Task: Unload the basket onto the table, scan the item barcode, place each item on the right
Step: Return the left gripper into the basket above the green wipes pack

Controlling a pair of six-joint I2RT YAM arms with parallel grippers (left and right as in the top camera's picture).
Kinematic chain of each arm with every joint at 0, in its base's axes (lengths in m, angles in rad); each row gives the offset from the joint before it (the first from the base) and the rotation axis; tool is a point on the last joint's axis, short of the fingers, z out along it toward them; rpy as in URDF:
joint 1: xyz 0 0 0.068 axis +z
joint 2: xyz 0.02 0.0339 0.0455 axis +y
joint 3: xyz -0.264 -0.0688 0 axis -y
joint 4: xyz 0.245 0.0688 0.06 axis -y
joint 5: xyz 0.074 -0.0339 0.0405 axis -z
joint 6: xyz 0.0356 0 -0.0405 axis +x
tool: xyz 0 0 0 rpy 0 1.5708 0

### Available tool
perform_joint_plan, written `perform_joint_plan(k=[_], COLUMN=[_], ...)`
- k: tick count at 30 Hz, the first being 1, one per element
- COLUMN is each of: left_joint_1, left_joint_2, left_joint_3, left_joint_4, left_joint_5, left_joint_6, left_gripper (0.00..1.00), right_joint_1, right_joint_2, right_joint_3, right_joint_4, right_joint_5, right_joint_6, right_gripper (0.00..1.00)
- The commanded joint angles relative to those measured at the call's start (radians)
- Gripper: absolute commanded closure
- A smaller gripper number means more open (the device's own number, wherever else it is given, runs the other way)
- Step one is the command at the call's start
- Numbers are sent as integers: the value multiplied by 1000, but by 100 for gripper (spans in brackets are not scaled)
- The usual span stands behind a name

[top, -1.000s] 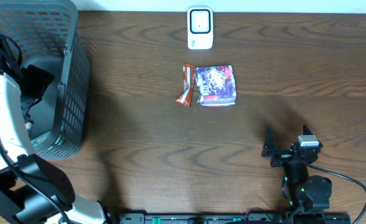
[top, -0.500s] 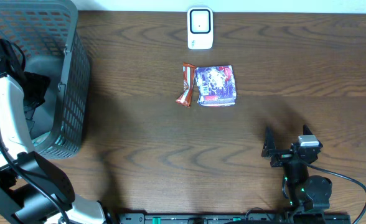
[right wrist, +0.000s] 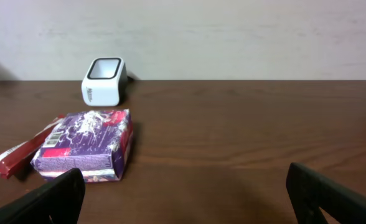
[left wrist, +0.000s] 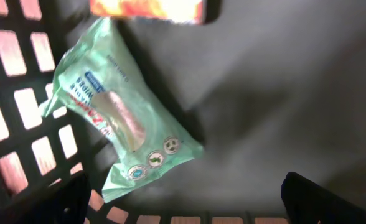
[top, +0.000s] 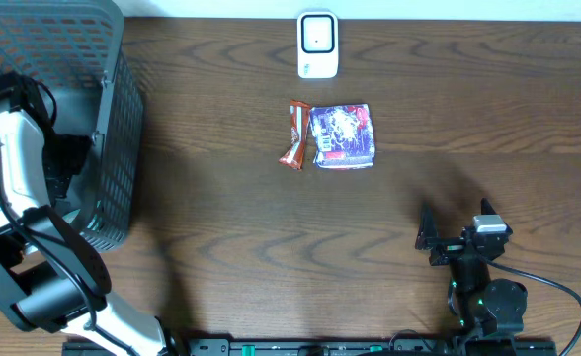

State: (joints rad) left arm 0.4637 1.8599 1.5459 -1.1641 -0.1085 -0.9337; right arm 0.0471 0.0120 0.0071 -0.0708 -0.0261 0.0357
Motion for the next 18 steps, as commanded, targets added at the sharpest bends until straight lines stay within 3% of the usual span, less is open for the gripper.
perform_joint_plan(k=[1,6,18], left_joint_1=[3,3,4], left_joint_2=[16,17,17], left_joint_3=[-10,-45,-121], left_joint_4=[-12,-10,25], left_joint_5=[-18,-64,-73], left_joint_6=[-74,-140,-142], left_gripper=[2,2,2], right_joint_1=[-7,-7,-7], right_joint_2=[-4,-4,-3], right_joint_3=[-2,-2,-2], right_joint_4=[-4,-4,-4], right_joint_5=[5,5,5], right_joint_6=[-15,-15,-15], right_gripper=[1,1,1])
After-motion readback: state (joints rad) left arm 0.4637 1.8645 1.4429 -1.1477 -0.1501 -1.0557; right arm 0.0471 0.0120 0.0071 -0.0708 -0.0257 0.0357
